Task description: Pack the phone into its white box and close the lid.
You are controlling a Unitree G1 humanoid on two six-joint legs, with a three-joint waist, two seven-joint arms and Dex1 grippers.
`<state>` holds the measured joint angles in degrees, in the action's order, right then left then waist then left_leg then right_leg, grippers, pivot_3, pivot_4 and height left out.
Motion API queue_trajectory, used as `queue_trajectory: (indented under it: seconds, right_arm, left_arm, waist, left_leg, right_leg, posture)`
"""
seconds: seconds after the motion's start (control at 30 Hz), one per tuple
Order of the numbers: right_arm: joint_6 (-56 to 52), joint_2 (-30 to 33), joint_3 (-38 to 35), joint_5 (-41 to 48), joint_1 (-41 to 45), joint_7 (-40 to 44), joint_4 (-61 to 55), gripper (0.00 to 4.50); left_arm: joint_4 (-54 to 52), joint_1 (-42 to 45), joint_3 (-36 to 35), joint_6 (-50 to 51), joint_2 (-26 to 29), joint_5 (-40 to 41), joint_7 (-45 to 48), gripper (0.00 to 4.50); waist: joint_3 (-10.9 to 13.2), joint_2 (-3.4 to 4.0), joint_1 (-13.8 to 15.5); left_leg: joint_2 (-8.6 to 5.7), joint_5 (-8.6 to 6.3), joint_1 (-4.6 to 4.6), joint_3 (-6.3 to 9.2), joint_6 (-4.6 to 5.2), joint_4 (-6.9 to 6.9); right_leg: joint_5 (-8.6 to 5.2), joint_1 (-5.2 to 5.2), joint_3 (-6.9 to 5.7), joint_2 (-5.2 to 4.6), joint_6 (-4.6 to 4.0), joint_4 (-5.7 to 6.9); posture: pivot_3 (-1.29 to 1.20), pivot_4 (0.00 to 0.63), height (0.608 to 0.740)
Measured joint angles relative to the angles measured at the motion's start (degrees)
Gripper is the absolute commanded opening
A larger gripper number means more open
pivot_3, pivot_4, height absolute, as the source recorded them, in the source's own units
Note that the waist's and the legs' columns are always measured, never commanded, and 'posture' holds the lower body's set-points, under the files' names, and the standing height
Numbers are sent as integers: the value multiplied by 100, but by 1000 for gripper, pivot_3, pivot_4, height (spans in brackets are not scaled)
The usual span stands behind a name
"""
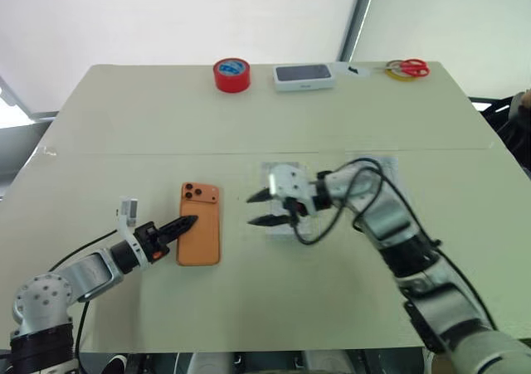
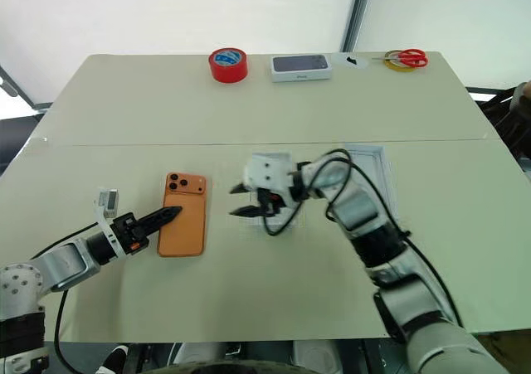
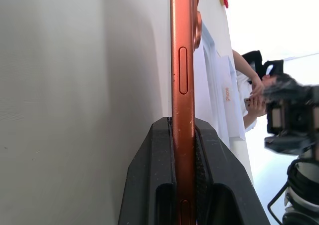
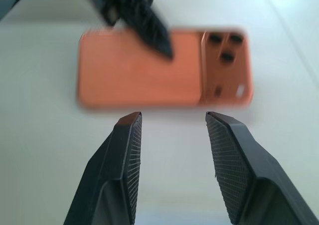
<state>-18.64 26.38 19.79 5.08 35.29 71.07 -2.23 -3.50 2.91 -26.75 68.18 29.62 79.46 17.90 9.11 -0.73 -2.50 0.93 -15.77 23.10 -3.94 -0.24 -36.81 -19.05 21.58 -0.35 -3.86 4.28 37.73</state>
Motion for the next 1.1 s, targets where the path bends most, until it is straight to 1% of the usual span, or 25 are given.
queue_trajectory:
  seconds: [0.13, 0.2, 0.27, 0.43, 0.63, 0.73, 0.97, 1.1]
  right_arm:
    - [223, 702, -70, 69, -616, 166, -589, 2232]
    - [536, 981, -39, -105, -841, 125, -593, 1722]
    - [781, 1136, -18, -290, -968, 63, -545, 937]
    - [956, 1089, -8, -410, -997, -152, -528, 937]
    - [946, 1055, 27, -436, -1011, -301, -528, 937]
    - [948, 1055, 43, -439, -1046, -320, -527, 75]
    - [1142, 1063, 177, -605, -1048, -380, -515, 28]
    - [553, 883, 176, -453, -1041, -431, -673, 28]
  left_arm:
    - [32, 43, 15, -25, -5, -6, -1, 0]
    - [101, 153, 42, -40, -32, -25, -29, 0]
    - [147, 211, 56, -97, -48, -32, -66, 0]
    - [313, 410, 103, -113, -72, -36, -105, 0]
    - [417, 490, 124, -97, -59, -40, -95, 0]
    - [456, 510, 124, -97, -57, -53, -88, 0]
    - [456, 570, 136, -87, -58, -68, -120, 0]
    - [468, 939, 133, -89, -102, 13, -415, 0]
  waist:
    - [2, -2, 1]
    - [4, -5, 8]
    - [7, -9, 7]
    - [10, -14, 8]
    - [17, -26, 17]
    - [19, -29, 17]
    - [20, -31, 17]
    - [22, -35, 32]
  left_leg:
    - [2, 2, 5, 3, -1, 2]
    - [2, 3, 8, 2, 0, -4]
    - [2, 3, 10, 3, 0, -8]
    - [2, 20, 20, 9, -25, -9]
    - [2, 21, 27, 10, -25, -23]
    - [2, 21, 27, 14, -24, -25]
    - [2, 22, 26, 23, -26, -27]
    - [2, 24, 28, 46, -29, -31]
  right_leg:
    - [0, 6, -2, 0, 0, 0]
    - [0, 5, -2, 0, 0, -1]
    - [0, 5, -2, 0, 0, -1]
    - [0, 11, -10, 0, 1, -1]
    - [1, 10, -12, 0, 2, -1]
    - [1, 8, -15, 0, 3, -1]
    - [1, 2, -25, 0, 3, 0]
    - [1, -4, -43, 1, 3, 0]
  posture:
    - [0, 150, 740]
    - [0, 150, 740]
    - [0, 150, 740]
    - [0, 150, 740]
    - [0, 150, 740]
    - [0, 150, 740]
    - [0, 150, 740]
    - [0, 150, 740]
